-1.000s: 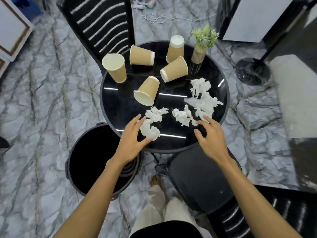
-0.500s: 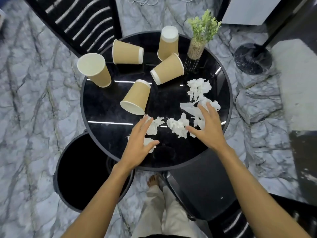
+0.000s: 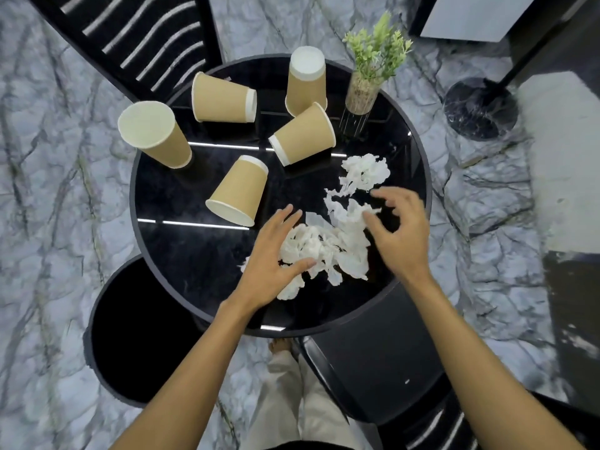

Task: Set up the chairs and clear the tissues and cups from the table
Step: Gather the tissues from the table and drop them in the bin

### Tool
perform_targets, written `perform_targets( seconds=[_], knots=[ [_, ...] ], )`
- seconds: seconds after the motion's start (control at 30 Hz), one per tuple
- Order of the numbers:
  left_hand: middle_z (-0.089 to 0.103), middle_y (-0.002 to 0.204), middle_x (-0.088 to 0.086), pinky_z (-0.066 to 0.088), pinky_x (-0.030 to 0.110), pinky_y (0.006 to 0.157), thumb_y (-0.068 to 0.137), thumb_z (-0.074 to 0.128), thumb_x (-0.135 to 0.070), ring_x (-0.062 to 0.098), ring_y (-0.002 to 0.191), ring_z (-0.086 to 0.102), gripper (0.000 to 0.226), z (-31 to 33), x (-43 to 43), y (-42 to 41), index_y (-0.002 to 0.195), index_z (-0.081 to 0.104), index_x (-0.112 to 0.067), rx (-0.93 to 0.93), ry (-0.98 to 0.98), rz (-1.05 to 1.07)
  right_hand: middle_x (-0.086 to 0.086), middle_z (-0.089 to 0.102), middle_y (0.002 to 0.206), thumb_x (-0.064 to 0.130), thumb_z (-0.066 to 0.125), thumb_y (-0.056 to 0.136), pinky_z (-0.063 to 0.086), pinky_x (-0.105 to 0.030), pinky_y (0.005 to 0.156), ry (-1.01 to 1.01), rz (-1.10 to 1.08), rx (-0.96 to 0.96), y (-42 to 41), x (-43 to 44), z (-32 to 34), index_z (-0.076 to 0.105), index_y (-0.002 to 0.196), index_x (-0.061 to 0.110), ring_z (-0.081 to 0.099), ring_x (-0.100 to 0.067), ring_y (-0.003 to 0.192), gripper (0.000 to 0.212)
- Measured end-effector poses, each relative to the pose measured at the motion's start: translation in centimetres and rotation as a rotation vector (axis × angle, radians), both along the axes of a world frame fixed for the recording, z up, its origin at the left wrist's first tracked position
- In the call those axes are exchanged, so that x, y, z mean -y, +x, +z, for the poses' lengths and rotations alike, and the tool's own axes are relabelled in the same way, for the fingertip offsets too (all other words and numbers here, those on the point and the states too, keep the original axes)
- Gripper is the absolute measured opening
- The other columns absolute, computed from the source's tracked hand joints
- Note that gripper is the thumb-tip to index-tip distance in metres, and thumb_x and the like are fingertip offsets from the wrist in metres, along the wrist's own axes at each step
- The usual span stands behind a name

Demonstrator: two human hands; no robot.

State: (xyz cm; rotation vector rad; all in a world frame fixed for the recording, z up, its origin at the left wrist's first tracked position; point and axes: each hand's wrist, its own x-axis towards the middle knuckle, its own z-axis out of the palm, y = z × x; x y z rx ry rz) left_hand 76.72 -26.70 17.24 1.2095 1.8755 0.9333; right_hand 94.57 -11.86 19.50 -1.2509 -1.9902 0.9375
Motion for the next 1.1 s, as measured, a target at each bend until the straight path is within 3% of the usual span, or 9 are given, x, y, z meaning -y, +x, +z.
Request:
perform_targets(
  seconds=[0.17, 0.27, 0.37, 0.47, 0.6, 0.7, 0.77, 0.93, 1.1],
  knots=[
    [0.003, 0.162, -0.023, 0.012, 0.05, 0.123, 0.065, 0.082, -0.058, 0.004, 0.151, -0.003, 0.112, -0.1, -0.2, -0.9, 0.154, 0.016, -0.04, -0.075, -0.031, -0.163, 0.005, 0.028, 0.157, 0.05, 0.064, 0.086, 0.02, -0.042, 0.119, -0.112, 0.169, 0.259, -1.1, -7.8, -2.1, 0.043, 0.142, 0.032, 0.022, -0.017, 0.146, 0.063],
    [0.0, 0.165, -0.014, 0.007, 0.048, 0.123, 0.059, 0.082, -0.066, 0.009, 0.152, -0.006, 0.121, -1.4, 0.9, -1.5, 0.155, 0.013, -0.038, -0.2, -0.045, -0.262, 0.002, 0.016, 0.163, 0.062, 0.058, 0.083, 0.001, -0.049, 0.12, -0.134, 0.369, 0.4, -2.1, -9.3, -4.0, 0.035, 0.147, 0.034, 0.006, -0.019, 0.151, 0.073],
    [0.012, 0.165, -0.007, 0.016, 0.053, 0.121, 0.063, 0.083, -0.06, 0.013, 0.153, 0.005, 0.112, -2.9, 1.6, -2.0, 0.154, 0.022, -0.034, -0.257, -0.009, -0.243, 0.004, 0.015, 0.163, 0.073, 0.048, 0.077, -0.011, -0.049, 0.119, -0.09, 0.48, 0.457, -1.9, -8.8, -5.0, 0.036, 0.146, 0.035, -0.003, -0.017, 0.151, 0.08],
    [0.027, 0.16, -0.003, 0.022, 0.049, 0.119, 0.069, 0.084, -0.05, 0.015, 0.15, 0.019, 0.095, -3.8, 1.5, -2.0, 0.149, 0.039, -0.025, -0.237, 0.056, -0.135, 0.003, 0.016, 0.163, 0.075, 0.052, 0.074, -0.007, -0.047, 0.122, -0.09, 0.569, 0.406, -0.8, -7.2, -5.1, 0.035, 0.146, 0.033, -0.004, -0.013, 0.151, 0.086],
    [0.036, 0.156, -0.006, 0.021, 0.042, 0.121, 0.074, 0.08, -0.05, 0.011, 0.147, 0.027, 0.081, -4.2, 1.2, -1.0, 0.144, 0.047, -0.025, -0.213, 0.082, -0.03, 0.002, 0.017, 0.162, 0.08, 0.058, 0.068, -0.004, -0.048, 0.122, -0.029, 0.679, 0.391, 0.5, -3.9, -5.2, 0.036, 0.147, 0.027, -0.004, -0.013, 0.151, 0.097],
    [0.036, 0.155, -0.007, 0.018, 0.044, 0.121, 0.073, 0.078, -0.055, 0.011, 0.147, 0.026, 0.083, -4.3, 1.0, -0.4, 0.144, 0.046, -0.028, -0.211, 0.096, -0.015, 0.0, 0.021, 0.161, 0.074, 0.068, 0.067, 0.0, -0.049, 0.123, 0.017, 0.684, 0.336, 0.9, -1.6, -5.8, 0.038, 0.146, 0.024, 0.0, -0.015, 0.152, 0.098],
    [0.033, 0.157, -0.006, 0.012, 0.038, 0.123, 0.07, 0.077, -0.059, 0.01, 0.148, 0.022, 0.089, -4.3, 0.9, -0.1, 0.146, 0.043, -0.027, -0.208, 0.098, -0.054, -0.001, 0.024, 0.159, 0.069, 0.073, 0.067, 0.003, -0.049, 0.123, 0.02, 0.668, 0.274, 0.9, 0.0, -6.3, 0.04, 0.145, 0.021, 0.006, -0.016, 0.151, 0.097],
    [0.036, 0.155, -0.004, 0.003, 0.024, 0.121, 0.07, 0.079, -0.059, 0.012, 0.149, 0.022, 0.089, -4.6, 0.7, 0.4, 0.145, 0.045, -0.026, -0.281, 0.093, -0.153, -0.004, 0.038, 0.151, 0.059, 0.075, 0.072, 0.014, -0.047, 0.122, 0.068, 0.62, 0.181, 0.4, 1.8, -7.4, 0.051, 0.136, 0.018, 0.027, -0.021, 0.146, 0.08],
    [0.059, 0.135, 0.001, 0.022, 0.033, 0.12, 0.078, 0.077, -0.045, 0.019, 0.14, 0.041, 0.06, -5.6, 0.9, 0.4, 0.129, 0.062, -0.016, -0.281, 0.206, -0.085, -0.006, 0.055, 0.134, 0.037, 0.076, 0.079, 0.036, -0.042, 0.111, 0.148, 0.592, 0.111, 0.4, 2.2, -8.2, 0.06, 0.126, 0.014, 0.046, -0.023, 0.129, 0.054]
  ],
)
